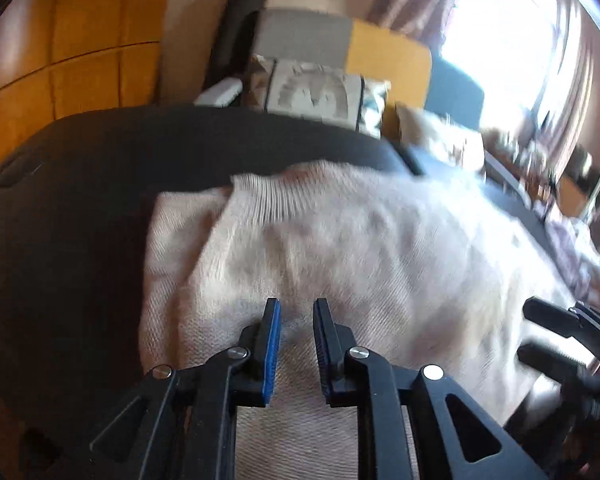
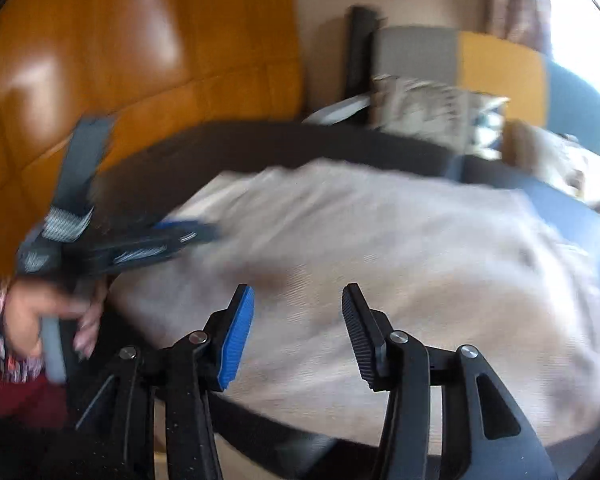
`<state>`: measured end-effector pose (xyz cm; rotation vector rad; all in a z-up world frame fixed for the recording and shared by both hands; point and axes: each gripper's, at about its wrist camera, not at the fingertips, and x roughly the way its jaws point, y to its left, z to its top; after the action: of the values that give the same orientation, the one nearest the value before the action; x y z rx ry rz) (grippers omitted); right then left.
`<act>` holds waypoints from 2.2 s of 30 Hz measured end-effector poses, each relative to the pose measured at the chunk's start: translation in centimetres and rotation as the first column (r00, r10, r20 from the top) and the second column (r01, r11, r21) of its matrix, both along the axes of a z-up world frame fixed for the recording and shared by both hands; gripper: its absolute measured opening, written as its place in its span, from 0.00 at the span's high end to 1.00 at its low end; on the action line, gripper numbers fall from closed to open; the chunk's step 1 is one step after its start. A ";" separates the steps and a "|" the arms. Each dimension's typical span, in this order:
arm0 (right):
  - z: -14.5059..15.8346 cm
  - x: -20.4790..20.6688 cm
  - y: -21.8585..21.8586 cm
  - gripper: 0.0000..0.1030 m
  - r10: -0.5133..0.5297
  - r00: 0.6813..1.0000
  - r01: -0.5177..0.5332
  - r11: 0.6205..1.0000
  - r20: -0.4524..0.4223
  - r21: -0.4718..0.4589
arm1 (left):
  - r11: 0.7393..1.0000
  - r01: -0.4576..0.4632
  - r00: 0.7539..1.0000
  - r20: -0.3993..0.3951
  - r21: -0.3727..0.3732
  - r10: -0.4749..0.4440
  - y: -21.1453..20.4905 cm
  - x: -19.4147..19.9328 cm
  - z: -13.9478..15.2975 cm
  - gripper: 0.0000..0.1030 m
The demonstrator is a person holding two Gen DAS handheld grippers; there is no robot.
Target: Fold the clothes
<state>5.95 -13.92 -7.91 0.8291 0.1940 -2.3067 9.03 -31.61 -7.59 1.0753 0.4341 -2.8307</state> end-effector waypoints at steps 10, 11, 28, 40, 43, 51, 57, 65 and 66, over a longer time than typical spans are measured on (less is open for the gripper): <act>-3.9 -3.4 11.3 0.52 -0.369 0.920 0.349 0.925 0.135 0.148 | 0.995 0.068 0.997 0.026 -0.078 -0.066 1.4 -1.2 -1.7 0.81; -4.2 -3.0 12.8 0.52 -0.368 0.916 0.355 0.929 0.160 0.106 | 0.994 0.072 0.997 0.030 -0.082 -0.070 1.4 -1.1 -1.7 0.81; -4.9 -10.0 28.3 0.52 0.064 0.821 0.278 0.824 0.568 -0.494 | 0.797 0.600 0.800 0.030 -0.076 -0.599 20.7 -10.3 2.4 0.83; -5.2 -14.9 26.1 0.52 0.269 0.685 0.053 0.909 0.677 -0.413 | 0.751 0.659 0.752 -0.013 0.046 -0.659 22.2 -11.3 -1.7 0.83; -6.1 -15.7 25.1 0.52 0.294 0.646 -0.025 0.930 0.705 -0.366 | 0.752 0.655 0.755 -0.023 0.075 -0.655 22.1 -11.5 -1.9 0.83; -6.8 -14.8 23.3 0.52 0.413 0.556 -0.133 0.901 0.722 -0.412 | 0.727 0.664 0.743 -0.046 0.175 -0.668 20.9 -12.1 -2.5 0.83; -5.4 -10.8 23.6 0.52 0.504 0.540 -0.243 0.860 0.674 -0.449 | 0.657 0.698 0.696 -0.053 0.286 -0.716 19.1 -13.1 -3.1 0.87; -4.1 -9.4 23.6 0.76 0.515 0.602 -0.409 0.855 0.611 -0.318 | 0.628 0.717 0.671 -0.057 0.302 -0.739 18.9 -13.2 -3.2 0.88; -4.0 -9.1 23.4 0.84 0.514 0.604 -0.443 0.852 0.610 -0.279 | 0.627 0.717 0.671 -0.058 0.305 -0.739 18.9 -13.2 -3.2 0.88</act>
<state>-3.19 9.53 -11.93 1.3150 -0.0271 -1.3834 -4.16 -12.75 -10.80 1.7609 0.5356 -3.4740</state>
